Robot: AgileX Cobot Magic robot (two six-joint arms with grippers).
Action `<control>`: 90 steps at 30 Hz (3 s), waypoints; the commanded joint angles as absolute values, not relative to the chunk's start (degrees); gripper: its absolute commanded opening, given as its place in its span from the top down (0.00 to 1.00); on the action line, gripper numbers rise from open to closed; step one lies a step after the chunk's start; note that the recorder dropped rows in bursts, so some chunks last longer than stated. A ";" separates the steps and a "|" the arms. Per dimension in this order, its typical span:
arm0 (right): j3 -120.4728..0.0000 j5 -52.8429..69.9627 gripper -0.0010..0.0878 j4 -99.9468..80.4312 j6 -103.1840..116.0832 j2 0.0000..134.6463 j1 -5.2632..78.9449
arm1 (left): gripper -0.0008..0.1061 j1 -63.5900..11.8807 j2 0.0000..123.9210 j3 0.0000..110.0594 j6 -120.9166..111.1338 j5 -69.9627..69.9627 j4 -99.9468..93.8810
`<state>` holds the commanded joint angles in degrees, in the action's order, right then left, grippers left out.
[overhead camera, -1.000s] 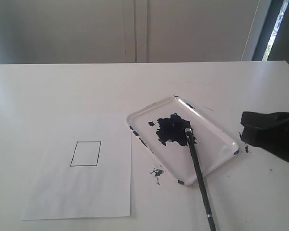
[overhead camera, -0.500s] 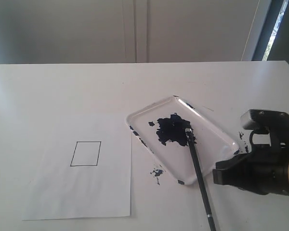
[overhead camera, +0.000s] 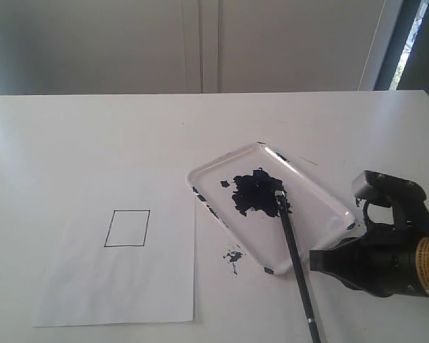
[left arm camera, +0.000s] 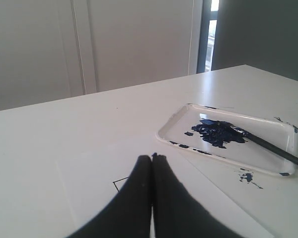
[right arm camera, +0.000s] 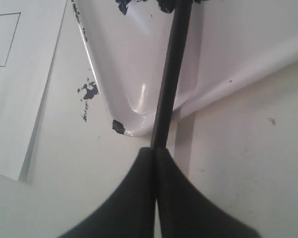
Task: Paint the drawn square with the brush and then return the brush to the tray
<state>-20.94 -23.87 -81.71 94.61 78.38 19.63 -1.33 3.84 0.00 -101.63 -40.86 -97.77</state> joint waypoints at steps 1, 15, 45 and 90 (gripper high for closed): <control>-21.25 -23.87 0.86 -81.71 94.17 78.38 19.63 | 0.99 -1.33 3.84 0.00 -101.63 -40.86 -97.77; -25.37 -26.39 0.42 -82.18 91.52 79.69 19.94 | 0.99 -1.33 3.84 0.00 -101.63 -40.86 -97.77; -32.23 -1.02 0.67 -84.69 91.42 94.54 36.33 | 0.99 -1.33 3.84 0.00 -101.63 -40.86 -97.77; -58.72 63.76 0.99 -12.70 12.05 71.51 47.60 | 0.99 -1.33 3.84 0.00 -101.63 -40.86 -97.77</control>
